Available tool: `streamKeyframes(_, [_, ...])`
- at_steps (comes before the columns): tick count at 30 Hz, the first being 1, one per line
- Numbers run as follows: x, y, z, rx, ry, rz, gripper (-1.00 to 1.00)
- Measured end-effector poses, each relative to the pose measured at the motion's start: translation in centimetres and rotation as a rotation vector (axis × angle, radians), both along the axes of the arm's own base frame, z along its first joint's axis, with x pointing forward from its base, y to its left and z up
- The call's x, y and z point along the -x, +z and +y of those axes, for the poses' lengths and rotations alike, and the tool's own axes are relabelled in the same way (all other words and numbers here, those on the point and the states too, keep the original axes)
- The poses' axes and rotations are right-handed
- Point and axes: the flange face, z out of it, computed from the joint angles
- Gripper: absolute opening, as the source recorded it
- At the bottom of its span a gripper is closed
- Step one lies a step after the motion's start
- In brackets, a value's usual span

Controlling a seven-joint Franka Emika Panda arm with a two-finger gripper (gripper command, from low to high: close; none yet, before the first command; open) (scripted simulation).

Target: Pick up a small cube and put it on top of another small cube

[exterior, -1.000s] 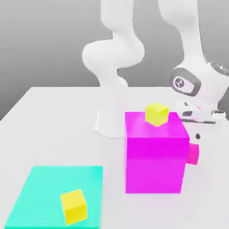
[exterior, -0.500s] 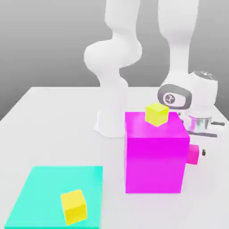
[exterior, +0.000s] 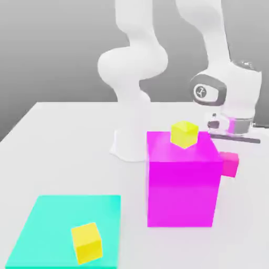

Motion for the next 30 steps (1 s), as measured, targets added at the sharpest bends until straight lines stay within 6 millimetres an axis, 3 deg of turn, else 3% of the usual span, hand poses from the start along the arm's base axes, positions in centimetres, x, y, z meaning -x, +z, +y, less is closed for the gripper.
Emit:
streamKeyframes(3, [-1.2, 2.8, 0.5, 0.013, 0.025, 0.011, -1.0])
streamKeyframes(8, [-5.4, 8.8, -2.3, 0.013, 0.053, 0.011, -1.0])
streamKeyframes(14, [-8.4, 16.4, -7.4, -0.002, 0.093, 0.017, -1.0])
streamKeyframes(20, [-9.4, 22.9, -14.7, -0.026, 0.112, 0.001, -1.0])
streamKeyframes(22, [-9.7, 23.4, -17.1, -0.029, 0.1, -0.014, -1.0])
streamKeyframes(26, [-9.9, 18.8, -18.0, -0.031, 0.091, -0.021, -1.0])
streamKeyframes(27, [-9.9, 17.9, -18.1, -0.03, 0.091, -0.021, 1.0])
streamKeyframes(30, [-9.9, 17.9, -18.1, -0.03, 0.091, -0.021, 1.0])
